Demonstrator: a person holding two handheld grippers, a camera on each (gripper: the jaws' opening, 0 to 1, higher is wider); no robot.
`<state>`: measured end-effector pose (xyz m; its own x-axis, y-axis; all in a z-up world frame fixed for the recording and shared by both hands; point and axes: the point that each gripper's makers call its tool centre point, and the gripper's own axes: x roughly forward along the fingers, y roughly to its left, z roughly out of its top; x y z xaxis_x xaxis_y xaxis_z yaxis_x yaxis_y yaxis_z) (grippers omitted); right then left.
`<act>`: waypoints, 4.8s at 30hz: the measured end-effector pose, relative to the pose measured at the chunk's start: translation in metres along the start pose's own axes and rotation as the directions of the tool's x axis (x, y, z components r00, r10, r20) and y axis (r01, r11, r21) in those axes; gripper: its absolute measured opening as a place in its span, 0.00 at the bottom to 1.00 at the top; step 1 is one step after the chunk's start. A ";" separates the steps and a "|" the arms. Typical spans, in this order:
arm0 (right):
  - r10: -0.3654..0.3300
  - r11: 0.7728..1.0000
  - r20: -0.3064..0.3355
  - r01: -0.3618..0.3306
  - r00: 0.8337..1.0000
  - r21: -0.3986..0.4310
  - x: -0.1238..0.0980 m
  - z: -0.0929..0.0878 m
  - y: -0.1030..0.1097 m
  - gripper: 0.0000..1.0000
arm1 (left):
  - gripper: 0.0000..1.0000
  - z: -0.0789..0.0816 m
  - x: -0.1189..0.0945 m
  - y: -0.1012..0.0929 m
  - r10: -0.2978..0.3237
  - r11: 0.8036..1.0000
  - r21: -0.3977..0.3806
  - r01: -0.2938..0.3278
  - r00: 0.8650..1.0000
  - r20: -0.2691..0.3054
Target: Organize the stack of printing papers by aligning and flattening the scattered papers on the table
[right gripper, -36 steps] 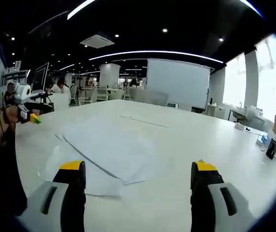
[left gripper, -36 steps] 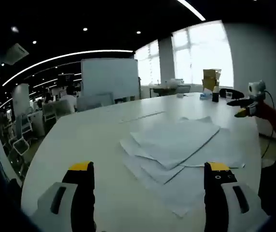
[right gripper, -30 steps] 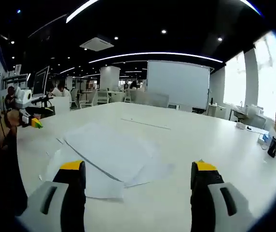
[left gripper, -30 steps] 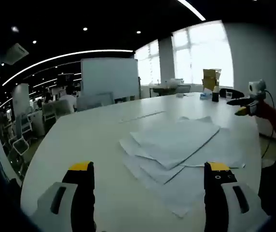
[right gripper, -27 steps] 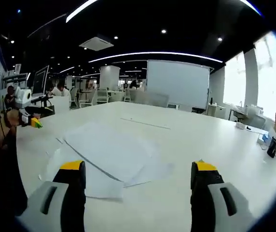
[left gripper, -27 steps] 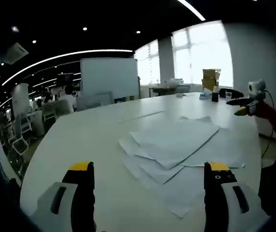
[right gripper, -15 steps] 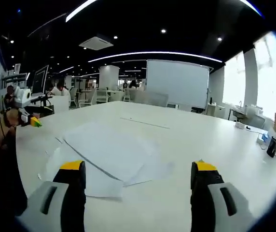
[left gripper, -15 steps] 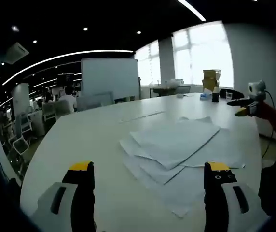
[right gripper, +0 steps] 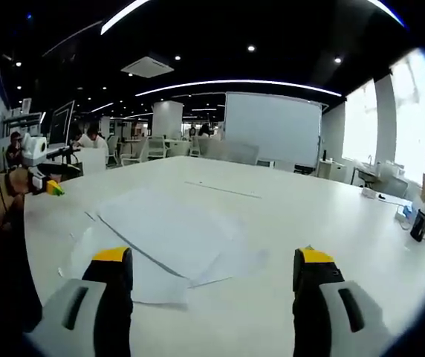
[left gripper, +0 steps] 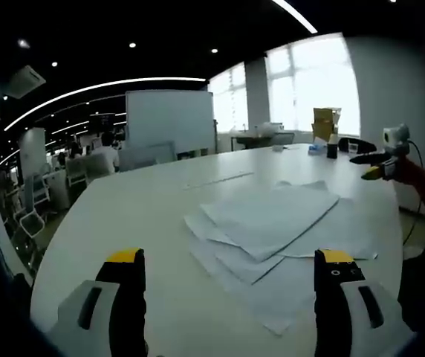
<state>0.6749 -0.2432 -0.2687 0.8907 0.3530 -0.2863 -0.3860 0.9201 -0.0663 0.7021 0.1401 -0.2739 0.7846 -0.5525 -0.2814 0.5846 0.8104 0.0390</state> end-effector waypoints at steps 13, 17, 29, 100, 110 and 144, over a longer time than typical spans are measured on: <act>0.020 1.000 0.024 -0.020 1.000 0.000 0.006 0.008 0.007 0.84 | 0.97 0.001 -0.002 0.000 0.006 1.000 -0.004 -0.006 1.000 0.014; 0.025 1.000 0.024 -0.025 0.999 -0.002 0.008 0.008 0.008 0.83 | 0.96 0.001 -0.002 -0.001 0.004 1.000 -0.003 -0.004 1.000 0.018; 0.031 0.999 0.026 -0.030 0.999 -0.022 0.014 0.012 0.011 0.82 | 0.96 -0.001 0.005 -0.005 -0.009 1.000 -0.013 0.009 1.000 0.018; 0.089 0.996 0.012 -0.089 0.996 0.010 0.050 -0.007 0.033 0.79 | 0.96 0.015 0.002 -0.017 -0.039 0.999 0.009 0.038 0.997 0.069; 0.091 0.996 0.004 -0.091 0.996 0.010 0.054 -0.010 0.034 0.79 | 0.96 0.016 0.001 -0.017 -0.039 0.999 0.014 0.038 0.996 0.076; 0.096 0.995 -0.015 -0.095 0.995 0.019 0.065 -0.017 0.036 0.75 | 0.96 0.019 -0.003 -0.016 -0.035 0.999 0.018 0.034 0.996 0.088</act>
<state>0.7147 -0.1905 -0.3058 0.8461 0.4369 -0.3052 -0.4646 0.8853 -0.0204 0.6942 0.1258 -0.2558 0.7787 -0.5956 -0.1972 0.6143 0.7877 0.0468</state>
